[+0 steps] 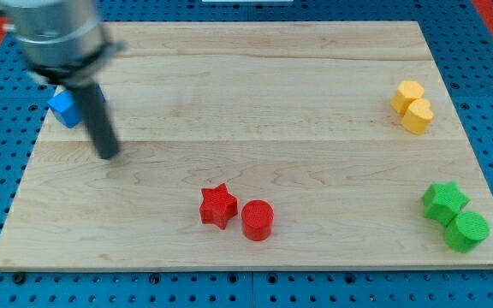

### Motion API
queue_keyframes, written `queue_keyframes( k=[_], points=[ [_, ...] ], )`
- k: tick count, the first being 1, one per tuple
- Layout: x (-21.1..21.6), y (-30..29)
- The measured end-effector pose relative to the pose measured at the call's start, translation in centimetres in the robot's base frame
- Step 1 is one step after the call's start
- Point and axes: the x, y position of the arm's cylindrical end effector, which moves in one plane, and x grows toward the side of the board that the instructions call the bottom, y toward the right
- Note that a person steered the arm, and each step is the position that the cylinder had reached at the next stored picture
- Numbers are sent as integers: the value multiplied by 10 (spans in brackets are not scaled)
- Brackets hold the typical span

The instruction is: Slide the blue cube along with blue triangle slightly up

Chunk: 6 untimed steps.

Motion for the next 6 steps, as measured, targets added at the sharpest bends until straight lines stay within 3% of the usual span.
queue_keyframes(
  k=[1,2,3,5,6],
  points=[
    [-2,-81],
    [-31,-81],
    [-64,-23],
    [-61,-32],
    [-61,-4]
  ],
)
